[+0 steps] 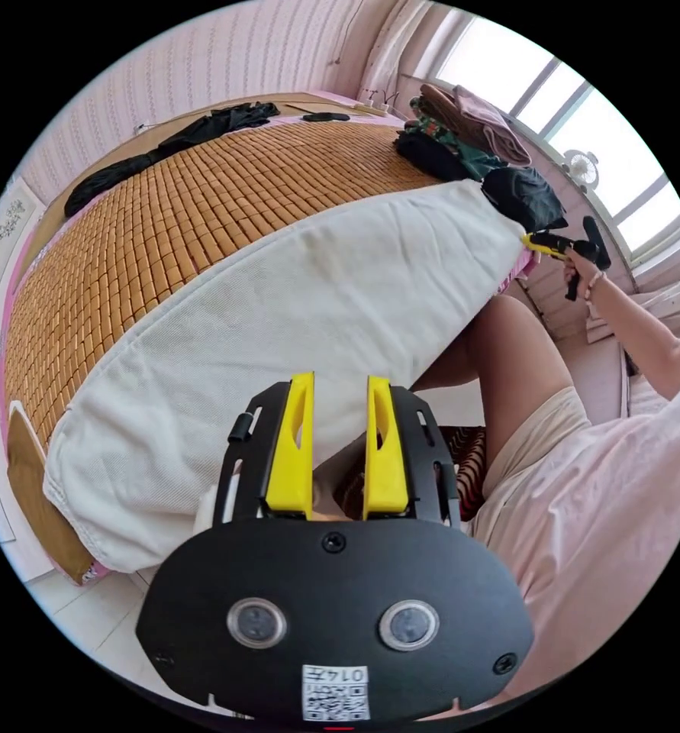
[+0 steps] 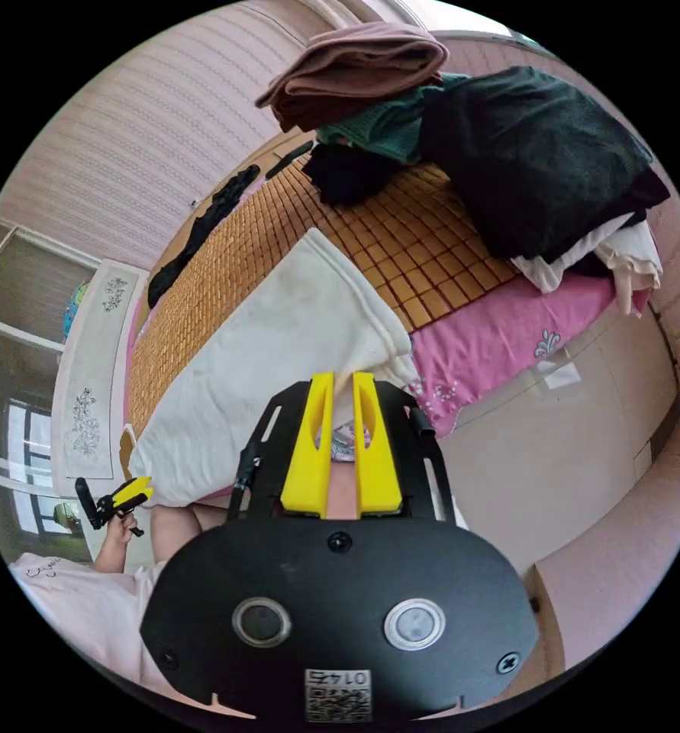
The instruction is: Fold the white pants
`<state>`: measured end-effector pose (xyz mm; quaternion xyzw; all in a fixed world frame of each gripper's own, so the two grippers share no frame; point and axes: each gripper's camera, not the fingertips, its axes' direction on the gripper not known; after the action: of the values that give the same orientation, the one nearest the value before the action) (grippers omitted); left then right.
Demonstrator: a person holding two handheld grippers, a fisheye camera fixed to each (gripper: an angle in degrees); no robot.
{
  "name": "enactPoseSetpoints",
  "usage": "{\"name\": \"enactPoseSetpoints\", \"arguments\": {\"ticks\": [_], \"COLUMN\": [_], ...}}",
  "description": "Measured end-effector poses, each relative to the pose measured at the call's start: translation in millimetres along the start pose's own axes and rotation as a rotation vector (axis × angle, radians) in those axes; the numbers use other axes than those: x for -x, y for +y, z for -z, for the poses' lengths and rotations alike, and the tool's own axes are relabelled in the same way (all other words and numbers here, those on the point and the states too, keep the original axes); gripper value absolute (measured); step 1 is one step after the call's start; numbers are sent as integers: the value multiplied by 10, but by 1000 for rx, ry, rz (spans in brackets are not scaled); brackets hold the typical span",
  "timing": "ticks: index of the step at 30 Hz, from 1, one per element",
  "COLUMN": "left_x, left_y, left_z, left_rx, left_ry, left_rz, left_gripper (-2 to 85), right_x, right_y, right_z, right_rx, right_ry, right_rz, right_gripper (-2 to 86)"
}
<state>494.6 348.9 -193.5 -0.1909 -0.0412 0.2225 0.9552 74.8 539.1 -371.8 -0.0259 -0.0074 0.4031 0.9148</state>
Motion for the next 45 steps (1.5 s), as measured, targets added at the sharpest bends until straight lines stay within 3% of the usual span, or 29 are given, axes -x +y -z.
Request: {"name": "enactPoseSetpoints", "arguments": {"ticks": [4,7,14,18,22,25,32,35,40,45], "left_x": [251,539,811,960,1139,1194,1429,1293,1241,977], "left_y": [28,98,-95,-299,-500,-607,-443,-478,-271,-26], "left_z": [69,97,-252,-491,-805,-1114,-1284,-1379,-1422,-1123], "left_rx": [-17,-26,31,49,69,132,64,107,20,-76], "left_ry": [-86,-130,-254,-221,-282,-306,-125,-185,-159,-171], "left_rz": [46,128,162,201,217,159,170,109,189,194], "left_gripper": [106,105,93,91,77,69,62,62,54,-1], "right_x": [184,666,2423,3489,3884,4148,4606,4814,5163,5916], "right_y": [65,21,-150,-139,-456,-547,-656,-625,-335,166], "right_z": [-88,-190,-1400,-2081,-2795,-3057,-3569,-3777,-3955,-3684], "right_rx": [-95,-144,107,54,268,281,409,441,370,160], "right_ry": [23,128,354,522,518,544,562,605,737,540], "right_rz": [-24,100,638,898,872,899,895,917,989,1187], "right_gripper": [71,50,3,-2,-4,-4,-6,-6,-9,-10]}}
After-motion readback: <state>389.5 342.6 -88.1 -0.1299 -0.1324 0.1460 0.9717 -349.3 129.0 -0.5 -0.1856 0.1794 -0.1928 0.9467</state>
